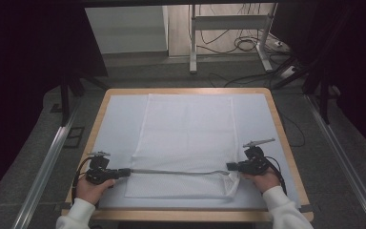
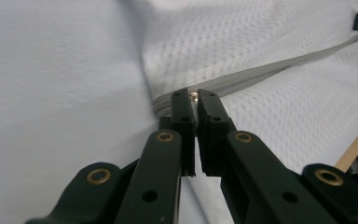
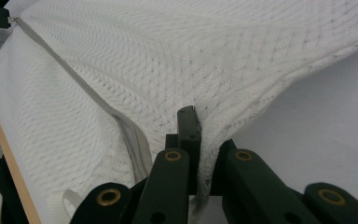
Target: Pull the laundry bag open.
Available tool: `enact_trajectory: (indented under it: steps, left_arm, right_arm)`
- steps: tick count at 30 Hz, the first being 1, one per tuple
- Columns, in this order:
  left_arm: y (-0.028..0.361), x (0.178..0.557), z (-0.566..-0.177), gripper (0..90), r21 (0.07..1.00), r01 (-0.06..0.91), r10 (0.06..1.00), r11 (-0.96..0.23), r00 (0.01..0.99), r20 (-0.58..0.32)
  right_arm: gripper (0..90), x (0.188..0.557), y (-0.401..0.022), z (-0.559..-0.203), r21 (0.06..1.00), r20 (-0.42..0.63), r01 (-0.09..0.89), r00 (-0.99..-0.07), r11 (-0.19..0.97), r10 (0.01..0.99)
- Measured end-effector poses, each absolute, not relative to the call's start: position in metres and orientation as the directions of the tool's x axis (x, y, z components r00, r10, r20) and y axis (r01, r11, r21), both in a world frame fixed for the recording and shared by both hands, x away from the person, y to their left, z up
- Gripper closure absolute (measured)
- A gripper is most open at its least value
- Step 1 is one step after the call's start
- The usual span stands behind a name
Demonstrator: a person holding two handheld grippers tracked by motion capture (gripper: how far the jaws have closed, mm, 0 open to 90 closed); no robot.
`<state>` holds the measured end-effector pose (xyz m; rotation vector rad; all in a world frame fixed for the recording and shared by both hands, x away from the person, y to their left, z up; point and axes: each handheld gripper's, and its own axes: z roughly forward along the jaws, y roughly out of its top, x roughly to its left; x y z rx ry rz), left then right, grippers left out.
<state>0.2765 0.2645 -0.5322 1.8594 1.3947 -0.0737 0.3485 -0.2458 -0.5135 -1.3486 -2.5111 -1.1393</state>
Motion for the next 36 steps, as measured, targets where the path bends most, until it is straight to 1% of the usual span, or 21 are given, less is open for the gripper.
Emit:
enact_trajectory:
  steps: [10, 15, 17, 18, 19, 20, 21, 22, 24, 25, 26, 27, 28, 29, 30, 31, 32, 36]
  left_arm:
    - [0.263, 0.275, -0.532, 86.7, 0.557, 0.824, 0.804, -0.104, 0.399, -0.441]
    - [0.263, 0.275, -0.533, 86.3, 0.561, 0.821, 0.804, -0.1, 0.399, -0.44]
    - [0.261, 0.275, -0.531, 84.7, 0.574, 0.812, 0.81, -0.109, 0.408, -0.423]
    - [0.261, 0.275, -0.531, 82.8, 0.574, 0.812, 0.81, -0.109, 0.408, -0.423]
    - [0.259, 0.273, -0.529, 78.2, 0.594, 0.795, 0.827, -0.123, 0.413, -0.381]
    - [0.258, 0.271, -0.526, 72.0, 0.612, 0.781, 0.833, -0.124, 0.417, -0.363]
    - [0.258, 0.271, -0.526, 68.6, 0.612, 0.781, 0.833, -0.124, 0.417, -0.363]
    - [0.257, 0.267, -0.519, 64.6, 0.666, 0.739, 0.838, -0.097, 0.422, -0.346]
    - [0.254, 0.265, -0.513, 53.9, 0.715, 0.693, 0.847, -0.089, 0.431, -0.312]
    - [0.252, 0.265, -0.51, 49.8, 0.73, 0.678, 0.85, -0.089, 0.434, -0.299]
    - [0.252, 0.265, -0.51, 45.6, 0.73, 0.678, 0.85, -0.089, 0.434, -0.299]
    - [0.25, 0.265, -0.508, 45.6, 0.74, 0.666, 0.849, -0.094, 0.442, -0.289]
    - [0.246, 0.267, -0.506, 38.8, 0.749, 0.652, 0.846, -0.117, 0.46, -0.268]
    - [0.246, 0.267, -0.506, 36.5, 0.749, 0.652, 0.846, -0.117, 0.46, -0.268]
    - [0.244, 0.269, -0.505, 35.6, 0.753, 0.644, 0.848, -0.135, 0.468, -0.248]
    - [0.244, 0.269, -0.505, 35.0, 0.753, 0.644, 0.848, -0.135, 0.468, -0.248]
    - [0.243, 0.272, -0.505, 34.5, 0.753, 0.643, 0.848, -0.137, 0.469, -0.247]
    - [0.243, 0.285, -0.502, 34.0, 0.764, 0.632, 0.854, -0.128, 0.463, -0.239]
  right_arm:
    - [88.0, 0.349, -0.246, -0.514, 0.577, 0.377, 0.743, -0.61, 0.339, 0.697]
    - [87.8, 0.348, -0.245, -0.514, 0.579, 0.37, 0.74, -0.613, 0.343, 0.698]
    - [87.0, 0.348, -0.245, -0.514, 0.581, 0.363, 0.736, -0.616, 0.346, 0.699]
    - [83.2, 0.347, -0.245, -0.514, 0.586, 0.358, 0.733, -0.617, 0.345, 0.701]
    - [74.9, 0.347, -0.245, -0.513, 0.591, 0.34, 0.728, -0.616, 0.348, 0.71]
    - [65.4, 0.346, -0.245, -0.513, 0.599, 0.323, 0.721, -0.615, 0.348, 0.719]
    - [65.4, 0.346, -0.245, -0.513, 0.599, 0.323, 0.721, -0.615, 0.348, 0.719]
    - [56.5, 0.344, -0.248, -0.509, 0.614, 0.309, 0.72, -0.597, 0.324, 0.741]
    - [48.1, 0.342, -0.251, -0.504, 0.648, 0.296, 0.701, -0.591, 0.297, 0.75]
    - [45.9, 0.341, -0.252, -0.501, 0.664, 0.288, 0.69, -0.59, 0.286, 0.754]
    - [45.9, 0.341, -0.252, -0.501, 0.664, 0.288, 0.69, -0.59, 0.286, 0.754]
    - [44.0, 0.34, -0.253, -0.498, 0.678, 0.279, 0.679, -0.592, 0.282, 0.756]
    - [41.4, 0.338, -0.256, -0.495, 0.703, 0.259, 0.658, -0.591, 0.27, 0.764]
    - [40.8, 0.337, -0.257, -0.493, 0.714, 0.247, 0.647, -0.591, 0.268, 0.768]
    - [40.3, 0.337, -0.259, -0.492, 0.723, 0.238, 0.637, -0.592, 0.266, 0.77]
    - [40.3, 0.337, -0.259, -0.492, 0.723, 0.238, 0.637, -0.592, 0.266, 0.77]
    - [39.0, 0.335, -0.264, -0.489, 0.745, 0.215, 0.614, -0.59, 0.26, 0.778]
    - [38.1, 0.335, -0.274, -0.487, 0.759, 0.195, 0.599, -0.583, 0.255, 0.789]
